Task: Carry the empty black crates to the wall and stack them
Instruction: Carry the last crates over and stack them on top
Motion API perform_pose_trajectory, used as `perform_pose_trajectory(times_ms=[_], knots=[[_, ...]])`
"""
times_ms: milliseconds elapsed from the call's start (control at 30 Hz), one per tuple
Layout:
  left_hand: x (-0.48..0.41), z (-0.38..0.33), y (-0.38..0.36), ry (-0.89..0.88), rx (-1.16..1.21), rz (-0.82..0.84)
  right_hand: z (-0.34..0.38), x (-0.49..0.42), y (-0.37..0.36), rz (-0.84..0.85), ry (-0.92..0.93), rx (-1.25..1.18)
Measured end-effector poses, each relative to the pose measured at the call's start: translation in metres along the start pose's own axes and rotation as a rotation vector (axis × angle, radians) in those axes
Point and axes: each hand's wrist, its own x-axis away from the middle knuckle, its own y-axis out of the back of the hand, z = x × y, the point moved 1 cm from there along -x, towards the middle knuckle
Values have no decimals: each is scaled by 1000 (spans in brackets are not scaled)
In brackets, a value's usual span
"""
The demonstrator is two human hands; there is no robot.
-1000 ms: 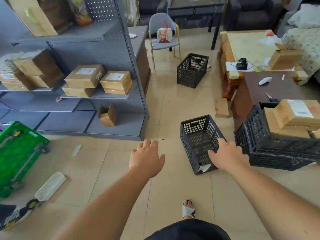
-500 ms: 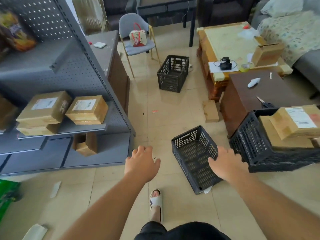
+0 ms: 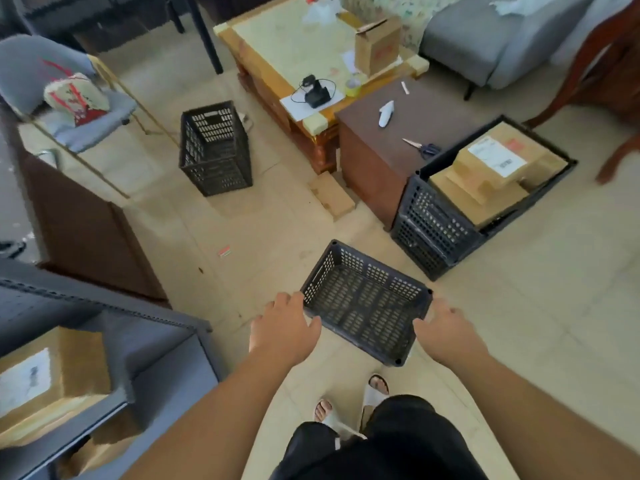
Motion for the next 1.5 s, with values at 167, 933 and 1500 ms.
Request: perform_pose_trajectory(times_ms=[167, 933, 1500], knots=[[-55, -20, 9, -69, -69, 20, -11, -37, 6, 7, -112, -62], [-342, 50, -127, -155, 120, 400, 4, -223, -169, -10, -656, -437], [-523, 68, -295, 90, 176, 345, -72, -386, -313, -78, -758, -473]])
